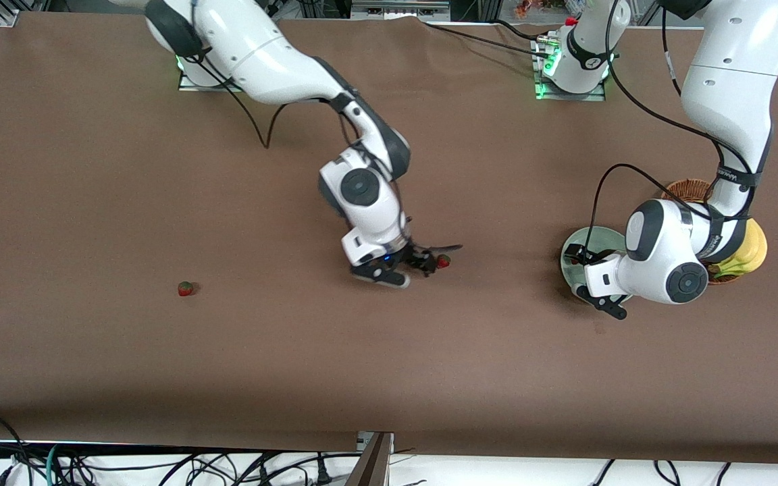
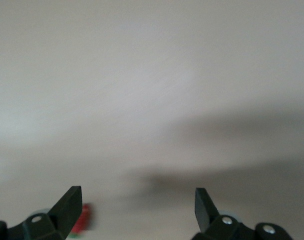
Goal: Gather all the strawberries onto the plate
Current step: 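Place the strawberry on the plate while the right gripper sets another mid-table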
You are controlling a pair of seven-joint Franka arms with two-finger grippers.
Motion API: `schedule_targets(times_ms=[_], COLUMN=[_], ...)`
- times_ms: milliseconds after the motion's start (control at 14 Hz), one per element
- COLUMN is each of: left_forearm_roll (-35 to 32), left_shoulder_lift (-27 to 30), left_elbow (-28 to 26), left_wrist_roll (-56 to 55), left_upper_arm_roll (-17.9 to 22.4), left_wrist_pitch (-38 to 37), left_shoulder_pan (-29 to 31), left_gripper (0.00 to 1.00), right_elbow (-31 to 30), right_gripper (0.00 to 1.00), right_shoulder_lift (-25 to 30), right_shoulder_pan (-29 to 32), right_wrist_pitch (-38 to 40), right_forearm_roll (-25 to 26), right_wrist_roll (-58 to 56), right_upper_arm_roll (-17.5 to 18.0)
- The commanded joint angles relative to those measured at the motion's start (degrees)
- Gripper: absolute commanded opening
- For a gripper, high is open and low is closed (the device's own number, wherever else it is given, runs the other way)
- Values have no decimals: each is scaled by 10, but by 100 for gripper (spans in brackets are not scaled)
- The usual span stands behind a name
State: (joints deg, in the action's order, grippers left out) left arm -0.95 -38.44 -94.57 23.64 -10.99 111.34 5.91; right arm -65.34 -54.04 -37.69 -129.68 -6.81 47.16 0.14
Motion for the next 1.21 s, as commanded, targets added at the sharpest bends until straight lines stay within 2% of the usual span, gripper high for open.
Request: schedule_targets(times_ms=[0,143,286,357,571,714,929,1143], left_forearm_roll=[16,16,17,16,9,9,8,-41], left_shoulder_lift=[67,72,71,65,31,1,-28,-56], left_elbow=[-14,-9,2,16,57,66,60,58], left_wrist_roll=[-1,-47,-130,-191,-348,-382,-416,-420], left_upper_arm_roll=[-4,-8,-34,-46,-46,-43,-40,-38], left_wrist_pitch=[-34,-35,-31,-29,-18,41,137,192], left_shoulder_pan=[-23,-48,-70,-90,-168,-206,-232,-245], left_gripper=[100,100,100,100,100,100,100,100], right_elbow=[-19,-25,-28,-35,-71,-81,-120,-156], right_gripper=[100,100,100,100,100,100,100,100], right_shoulder_lift=[58,74,75,75,80,78,76,76], right_shoulder_pan=[68,119,181,198,205,206,225,236], right_wrist_pitch=[112,191,261,277,279,273,219,173], right_forearm_roll=[-10,-9,-2,-1,-1,-1,-2,-4], right_wrist_roll=[-138,-222,-327,-379,-447,-459,-510,-521], right_upper_arm_roll=[6,2,-2,-16,-83,-108,-120,-120])
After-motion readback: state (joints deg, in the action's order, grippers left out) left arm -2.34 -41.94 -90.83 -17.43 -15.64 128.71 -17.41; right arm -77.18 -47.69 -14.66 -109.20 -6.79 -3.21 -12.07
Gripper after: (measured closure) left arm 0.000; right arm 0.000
